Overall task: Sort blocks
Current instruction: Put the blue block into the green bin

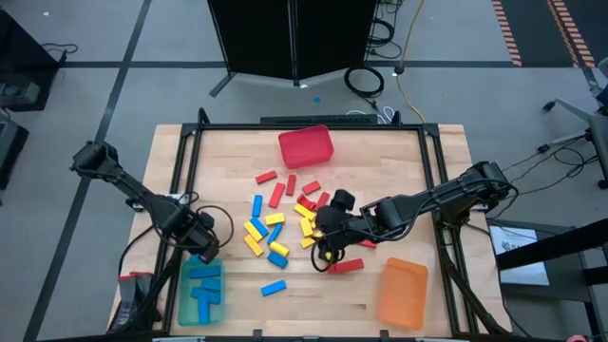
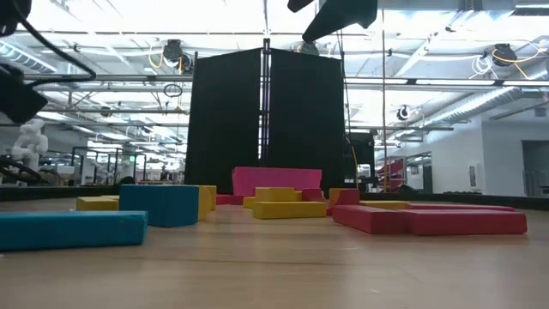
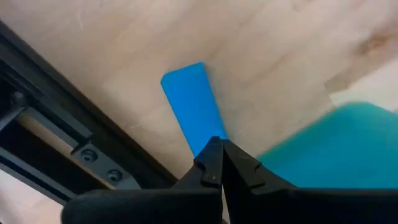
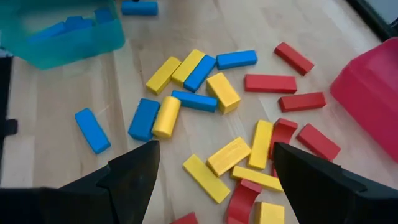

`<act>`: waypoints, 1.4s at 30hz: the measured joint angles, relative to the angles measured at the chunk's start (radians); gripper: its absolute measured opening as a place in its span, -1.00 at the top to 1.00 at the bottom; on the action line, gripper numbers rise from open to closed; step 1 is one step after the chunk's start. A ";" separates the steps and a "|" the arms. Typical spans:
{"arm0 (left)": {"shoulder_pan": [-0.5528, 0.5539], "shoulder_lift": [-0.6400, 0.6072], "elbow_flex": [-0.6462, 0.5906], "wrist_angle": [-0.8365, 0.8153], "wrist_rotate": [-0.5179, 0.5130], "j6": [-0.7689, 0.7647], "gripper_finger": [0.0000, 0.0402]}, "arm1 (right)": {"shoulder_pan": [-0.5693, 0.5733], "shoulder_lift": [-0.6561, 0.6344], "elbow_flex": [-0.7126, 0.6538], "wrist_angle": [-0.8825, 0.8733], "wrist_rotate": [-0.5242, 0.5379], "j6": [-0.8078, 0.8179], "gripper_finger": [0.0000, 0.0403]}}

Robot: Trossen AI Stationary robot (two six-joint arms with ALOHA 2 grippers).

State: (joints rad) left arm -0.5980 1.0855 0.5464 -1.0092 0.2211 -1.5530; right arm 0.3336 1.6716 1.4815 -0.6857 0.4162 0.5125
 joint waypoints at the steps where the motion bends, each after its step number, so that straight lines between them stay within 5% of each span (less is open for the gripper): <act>1: 0.000 0.004 -0.003 0.005 -0.001 -0.009 1.00 | 0.000 0.000 0.000 0.000 -0.007 0.000 -0.52; 16: -0.002 0.036 -0.052 0.069 0.023 -0.230 1.00 | 0.002 0.000 0.000 -0.023 -0.031 0.000 -0.52; 23: 0.043 0.037 -0.052 0.239 -0.176 -0.238 1.00 | 0.002 0.000 0.000 -0.063 -0.030 -0.012 -0.52; 31: 0.146 0.039 -0.056 0.470 -0.401 -0.135 1.00 | 0.002 0.000 0.000 -0.061 -0.030 -0.027 -0.52; 36: 0.209 0.039 -0.053 0.607 -0.420 -0.053 1.00 | 0.002 0.000 0.000 -0.060 -0.030 -0.025 -0.52; 42: 0.215 0.039 0.007 0.598 -0.346 0.449 1.00 | 0.002 0.000 0.000 -0.060 -0.030 -0.026 -0.52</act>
State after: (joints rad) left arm -0.3832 1.1244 0.5537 -0.4109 -0.1246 -1.1040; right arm 0.3355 1.6718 1.4815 -0.7452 0.3859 0.4866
